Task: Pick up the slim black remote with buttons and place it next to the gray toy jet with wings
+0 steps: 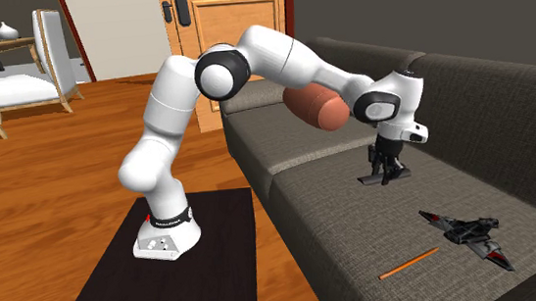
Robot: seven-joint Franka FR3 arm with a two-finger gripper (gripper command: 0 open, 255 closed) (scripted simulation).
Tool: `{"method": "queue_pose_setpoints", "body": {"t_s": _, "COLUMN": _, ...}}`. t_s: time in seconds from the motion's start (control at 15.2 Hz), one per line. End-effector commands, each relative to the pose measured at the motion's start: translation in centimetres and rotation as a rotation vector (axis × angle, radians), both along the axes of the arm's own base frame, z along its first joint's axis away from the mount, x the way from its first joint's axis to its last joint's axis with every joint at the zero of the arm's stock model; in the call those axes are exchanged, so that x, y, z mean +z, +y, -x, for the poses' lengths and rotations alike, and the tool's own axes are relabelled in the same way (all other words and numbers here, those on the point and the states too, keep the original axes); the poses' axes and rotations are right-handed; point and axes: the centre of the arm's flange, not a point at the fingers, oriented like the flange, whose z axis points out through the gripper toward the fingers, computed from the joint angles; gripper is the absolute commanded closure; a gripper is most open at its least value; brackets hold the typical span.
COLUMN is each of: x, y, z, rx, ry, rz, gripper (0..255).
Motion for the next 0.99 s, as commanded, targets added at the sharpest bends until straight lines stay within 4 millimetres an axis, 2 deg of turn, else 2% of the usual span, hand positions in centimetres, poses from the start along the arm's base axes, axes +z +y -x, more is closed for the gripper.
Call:
{"method": "queue_pose_setpoints", "body": {"t_s": 0.0, "x": -0.4, "y": 0.1, "z": 0.0, "rx": 0.0, "ry": -0.001, "rz": 0.0, "gripper": 255}}
{"method": "queue_pose_setpoints", "body": {"t_s": 0.4, "x": -0.4, "y": 0.1, "z": 0.0, "rx": 0.0, "ry": -0.001, "rz": 0.0, "gripper": 255}}
{"method": "queue_pose_setpoints", "body": {"t_s": 0.46, "x": -0.4, "y": 0.1, "z": 0.0, "rx": 0.0, "ry": -0.001, "rz": 0.0, "gripper": 0}}
{"method": "queue_pose_setpoints", "body": {"t_s": 0.79, "x": -0.4, "y": 0.1, "z": 0.0, "rx": 0.0, "ry": -0.001, "rz": 0.0, "gripper": 0}}
{"method": "queue_pose_setpoints", "body": {"t_s": 0.92, "x": 2.3, "y": -0.1, "z": -0.1, "rx": 0.0, "ry": -0.001, "rz": 0.0, "gripper": 0}}
